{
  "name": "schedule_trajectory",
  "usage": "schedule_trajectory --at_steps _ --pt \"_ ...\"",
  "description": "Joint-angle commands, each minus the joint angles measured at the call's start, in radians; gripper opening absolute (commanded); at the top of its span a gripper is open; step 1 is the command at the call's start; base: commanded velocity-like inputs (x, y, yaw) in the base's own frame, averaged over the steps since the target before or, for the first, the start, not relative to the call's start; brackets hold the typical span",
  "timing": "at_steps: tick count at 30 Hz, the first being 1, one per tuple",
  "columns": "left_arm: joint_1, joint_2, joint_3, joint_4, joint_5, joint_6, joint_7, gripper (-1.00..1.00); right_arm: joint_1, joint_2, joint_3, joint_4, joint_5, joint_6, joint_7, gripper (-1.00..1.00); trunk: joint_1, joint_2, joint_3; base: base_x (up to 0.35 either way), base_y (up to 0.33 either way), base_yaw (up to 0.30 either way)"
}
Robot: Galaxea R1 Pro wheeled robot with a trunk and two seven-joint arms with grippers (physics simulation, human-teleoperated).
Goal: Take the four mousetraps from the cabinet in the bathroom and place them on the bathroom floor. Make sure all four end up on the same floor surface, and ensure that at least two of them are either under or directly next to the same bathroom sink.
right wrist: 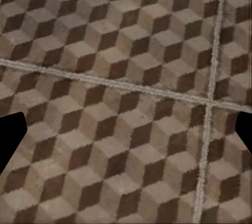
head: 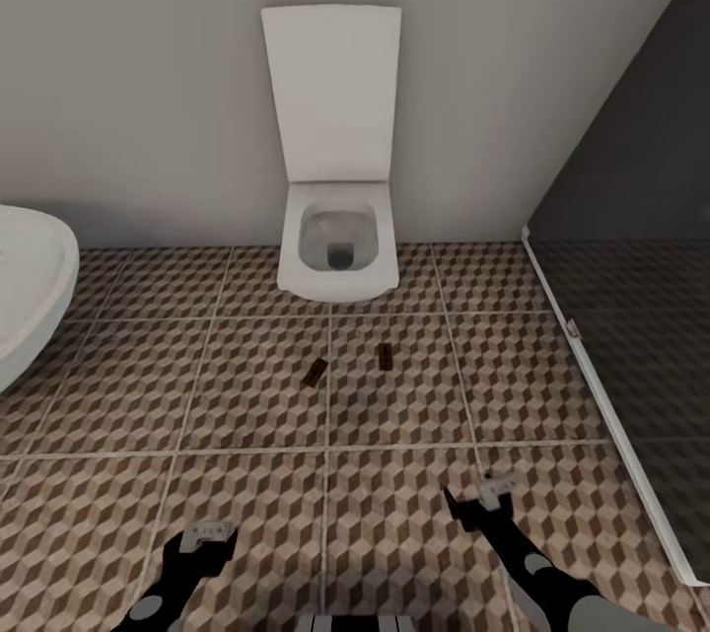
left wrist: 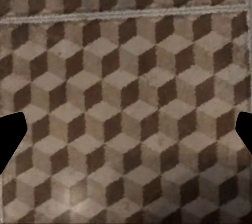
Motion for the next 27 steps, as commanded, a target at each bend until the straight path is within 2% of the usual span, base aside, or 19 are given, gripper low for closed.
schedule_trajectory --at_steps 1,4,7,12,23,27 --pt "-0.001 0.001 -0.009 0.013 0.006 -0.029 0.007 1.00 0.000 0.000 0.003 0.008 -0.013 -0.015 0.008 1.00 -0.004 0.007 0.003 0.000 0.000 0.000" --pt "-0.001 -0.007 -0.009 0.083 0.007 -0.155 0.009 1.00 0.000 0.001 0.003 0.032 -0.021 -0.056 0.007 1.00 -0.016 0.028 0.012 0.000 0.000 0.000" --pt "-0.001 -0.012 -0.009 0.128 0.007 -0.209 0.009 1.00 0.000 0.001 0.003 0.044 -0.023 -0.069 0.007 1.00 -0.027 0.049 0.022 0.000 0.000 0.000" --pt "-0.001 -0.016 -0.009 0.182 0.007 -0.243 0.007 1.00 0.000 0.002 0.003 0.054 -0.026 -0.079 0.007 1.00 -0.046 0.084 0.037 0.000 0.000 0.000" --pt "-0.001 -0.018 -0.008 0.215 0.008 -0.255 0.007 1.00 0.007 0.009 0.003 0.090 -0.027 -0.099 0.003 1.00 -0.088 0.161 0.072 0.000 0.000 0.000" --pt "-0.001 -0.020 -0.009 0.226 0.008 -0.289 0.007 1.00 0.018 0.030 0.003 0.097 -0.027 -0.137 -0.043 1.00 -0.104 0.189 0.084 0.000 0.000 0.000"
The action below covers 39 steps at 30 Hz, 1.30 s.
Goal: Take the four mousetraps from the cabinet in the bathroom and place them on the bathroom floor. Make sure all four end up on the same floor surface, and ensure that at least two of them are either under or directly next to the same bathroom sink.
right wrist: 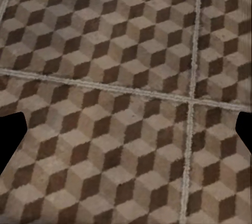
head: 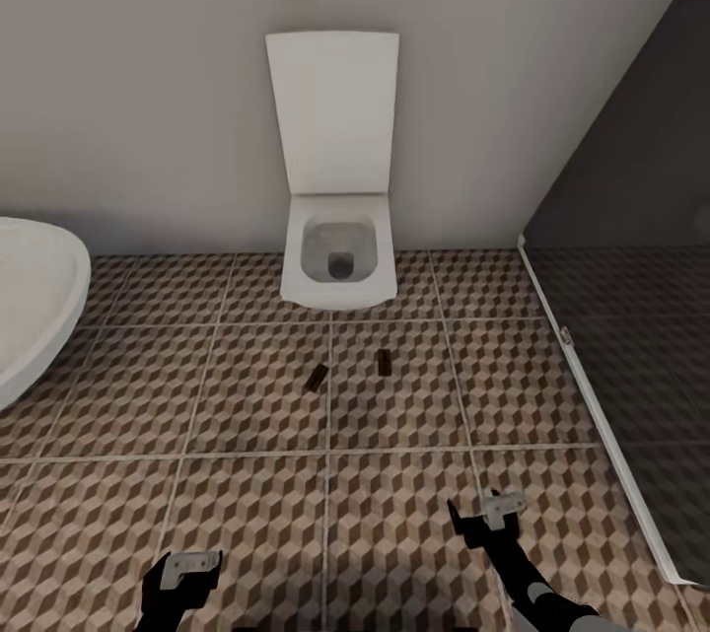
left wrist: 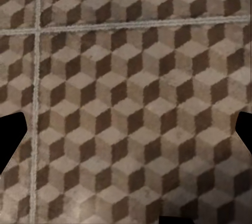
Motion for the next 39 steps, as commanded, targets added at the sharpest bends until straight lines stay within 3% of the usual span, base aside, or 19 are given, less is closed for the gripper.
schedule_trajectory --at_steps 1,8,14,39 --pt "0.000 -0.001 -0.008 0.004 0.003 -0.010 0.007 1.00 0.008 0.009 0.007 0.001 -0.010 -0.020 -0.020 1.00 -0.004 0.007 0.003 0.000 0.000 0.000" --pt "0.000 -0.004 -0.008 0.012 0.003 -0.024 0.007 1.00 0.047 0.056 0.007 0.002 -0.008 -0.104 -0.133 1.00 -0.031 0.056 0.025 0.000 0.000 0.000" --pt "0.000 -0.004 -0.007 0.013 0.003 -0.026 0.007 1.00 0.070 0.073 0.007 0.003 -0.008 -0.155 -0.184 1.00 -0.054 0.098 0.044 0.000 0.000 0.000" --pt "0.000 -0.005 -0.007 0.016 0.003 -0.026 0.007 1.00 0.087 0.071 0.006 0.003 -0.008 -0.175 -0.195 1.00 -0.150 0.273 0.122 0.000 0.000 0.000"
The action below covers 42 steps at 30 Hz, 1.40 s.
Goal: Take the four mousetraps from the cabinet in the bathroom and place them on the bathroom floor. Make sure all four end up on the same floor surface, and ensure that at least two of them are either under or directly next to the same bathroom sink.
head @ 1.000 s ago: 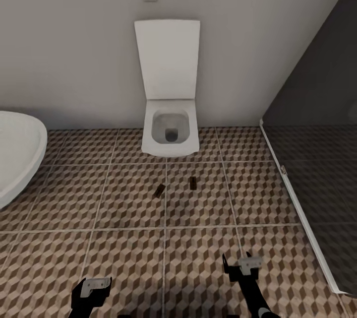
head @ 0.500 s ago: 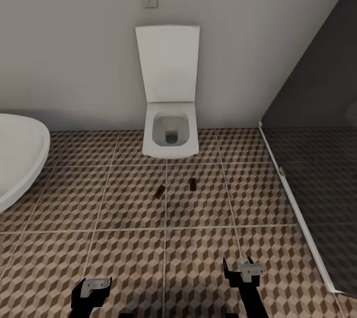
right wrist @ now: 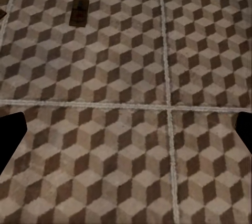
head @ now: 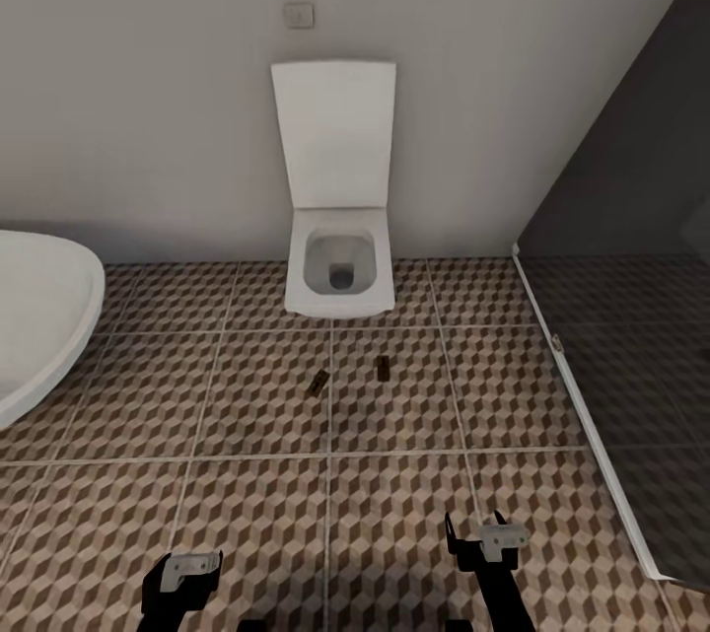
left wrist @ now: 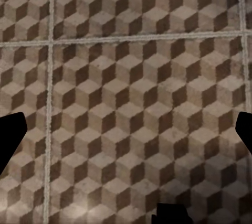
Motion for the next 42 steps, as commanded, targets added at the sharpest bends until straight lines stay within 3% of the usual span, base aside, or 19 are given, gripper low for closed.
schedule_trajectory --at_steps 1,42 --pt "0.000 0.001 -0.008 0.000 0.003 -0.002 0.007 1.00 0.000 0.000 0.009 0.001 -0.006 -0.002 -0.005 1.00 -0.004 0.007 0.003 0.000 0.000 0.000" --pt "0.000 -0.021 -0.009 0.029 0.003 -0.001 0.007 1.00 0.000 -0.001 0.009 0.001 -0.006 0.006 -0.005 1.00 -0.161 0.294 0.131 0.000 0.000 0.000"
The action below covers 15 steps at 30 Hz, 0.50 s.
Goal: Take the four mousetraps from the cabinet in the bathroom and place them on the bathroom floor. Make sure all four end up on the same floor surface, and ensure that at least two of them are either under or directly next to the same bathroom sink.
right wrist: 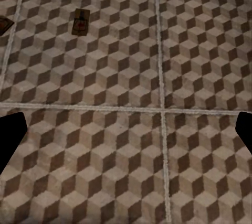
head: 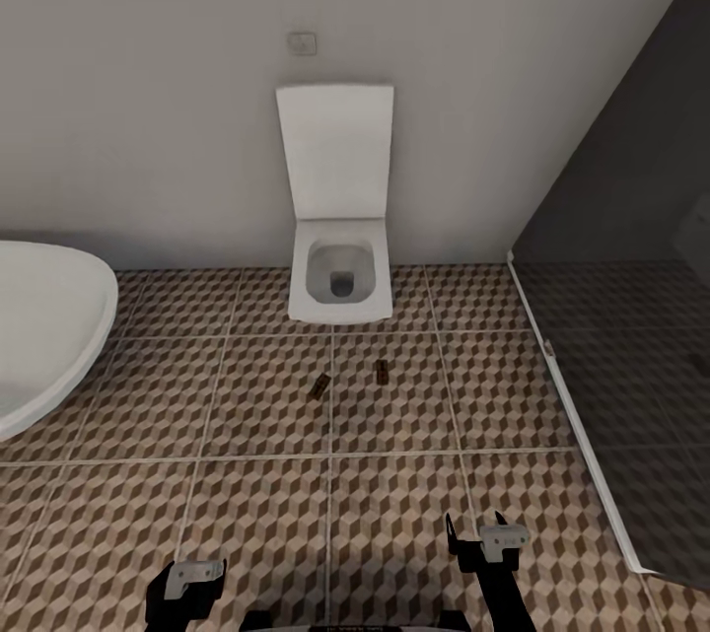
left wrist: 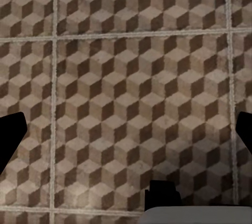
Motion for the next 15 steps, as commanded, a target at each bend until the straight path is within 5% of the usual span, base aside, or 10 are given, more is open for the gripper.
schedule_trajectory --at_steps 1,15 --pt "0.000 0.000 -0.008 0.000 0.003 -0.003 0.007 1.00 0.000 0.000 0.009 0.001 -0.006 -0.002 -0.005 1.00 -0.004 0.007 0.003 0.000 0.000 0.000" --pt "0.000 -0.001 -0.009 0.006 0.003 -0.003 0.007 1.00 0.000 0.000 0.009 0.001 -0.006 -0.002 -0.005 1.00 -0.058 0.105 0.047 0.000 0.000 0.000"
